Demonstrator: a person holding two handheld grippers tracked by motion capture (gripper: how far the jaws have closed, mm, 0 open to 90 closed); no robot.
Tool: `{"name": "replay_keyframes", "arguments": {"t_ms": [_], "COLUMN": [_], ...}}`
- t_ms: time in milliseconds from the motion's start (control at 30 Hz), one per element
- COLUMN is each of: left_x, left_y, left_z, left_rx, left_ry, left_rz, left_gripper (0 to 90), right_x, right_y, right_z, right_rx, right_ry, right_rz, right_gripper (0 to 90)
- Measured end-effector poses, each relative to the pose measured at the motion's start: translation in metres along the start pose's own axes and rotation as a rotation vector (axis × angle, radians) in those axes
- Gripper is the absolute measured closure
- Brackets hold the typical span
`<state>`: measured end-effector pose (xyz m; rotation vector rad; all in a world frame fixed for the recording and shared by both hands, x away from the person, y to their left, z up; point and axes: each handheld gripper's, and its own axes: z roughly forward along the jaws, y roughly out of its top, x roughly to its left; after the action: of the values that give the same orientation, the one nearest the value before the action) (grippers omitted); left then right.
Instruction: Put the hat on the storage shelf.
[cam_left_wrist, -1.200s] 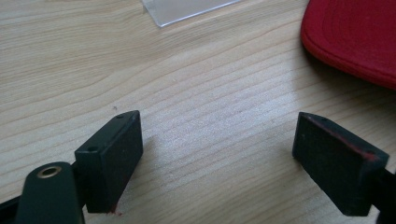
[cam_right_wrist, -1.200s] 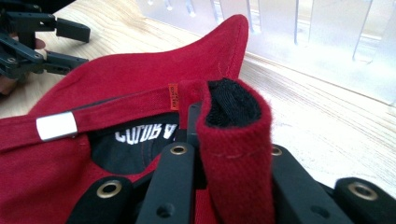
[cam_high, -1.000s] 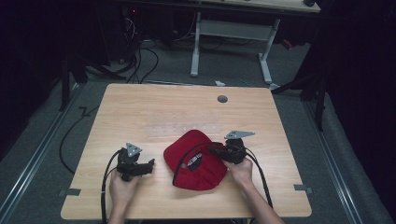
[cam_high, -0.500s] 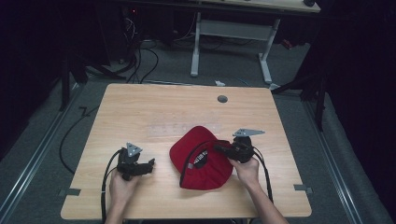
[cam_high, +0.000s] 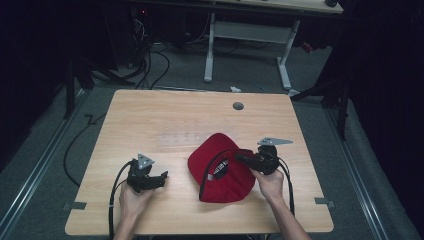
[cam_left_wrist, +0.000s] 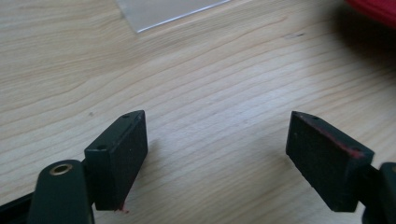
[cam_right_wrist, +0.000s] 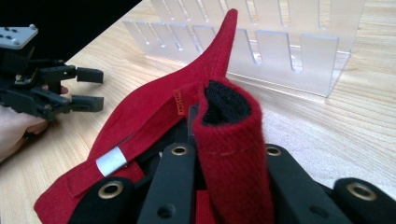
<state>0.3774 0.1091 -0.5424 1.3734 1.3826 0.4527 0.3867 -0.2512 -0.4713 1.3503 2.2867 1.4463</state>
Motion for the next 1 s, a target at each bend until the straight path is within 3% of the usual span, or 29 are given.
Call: {"name": "replay_keyframes", "arguments": {"t_ms": [133,233,400,467,600,633,900,1000], "left_x": [-0.011,-0.025,-0.039,-0.051,-0.063,-0.07,-0.082,-0.086], "left_y": [-0.002,-0.006,-0.008,-0.008,-0.008,-0.007,-0.011,-0.013], "left_z": [-0.007,-0.017,-0.023,-0.027,-0.029,-0.031,-0.026,-0.023], "left_rx": [0.0,-0.008,-0.021,-0.033,-0.048,-0.047,-0.023,-0.022], "left_ry": [-0.047,-0.093,-0.143,-0.182,-0.213,-0.244,-0.266,-0.251], "left_rz": [0.024,0.086,0.127,0.165,0.191,0.189,0.224,0.255], "left_gripper": [21.1,23.9,24.5,23.9,23.1,23.0,20.0,17.7], "right_x": [-0.001,0.0,0.002,0.002,0.002,0.002,0.001,0.002], "right_y": [-0.001,-0.001,0.003,0.004,0.006,0.007,0.013,0.014], "right_z": [-0.002,-0.002,-0.004,-0.005,-0.007,-0.007,-0.006,-0.005], "right_rx": [0.0,0.001,-0.007,-0.012,-0.014,-0.015,-0.002,-0.001], "right_ry": [0.006,0.015,0.029,0.036,0.051,0.051,0.067,0.073], "right_rz": [0.008,0.017,0.023,0.033,0.048,0.049,0.063,0.071], "right_gripper": [83.0,83.0,83.1,83.1,83.1,83.1,83.0,83.0]}}
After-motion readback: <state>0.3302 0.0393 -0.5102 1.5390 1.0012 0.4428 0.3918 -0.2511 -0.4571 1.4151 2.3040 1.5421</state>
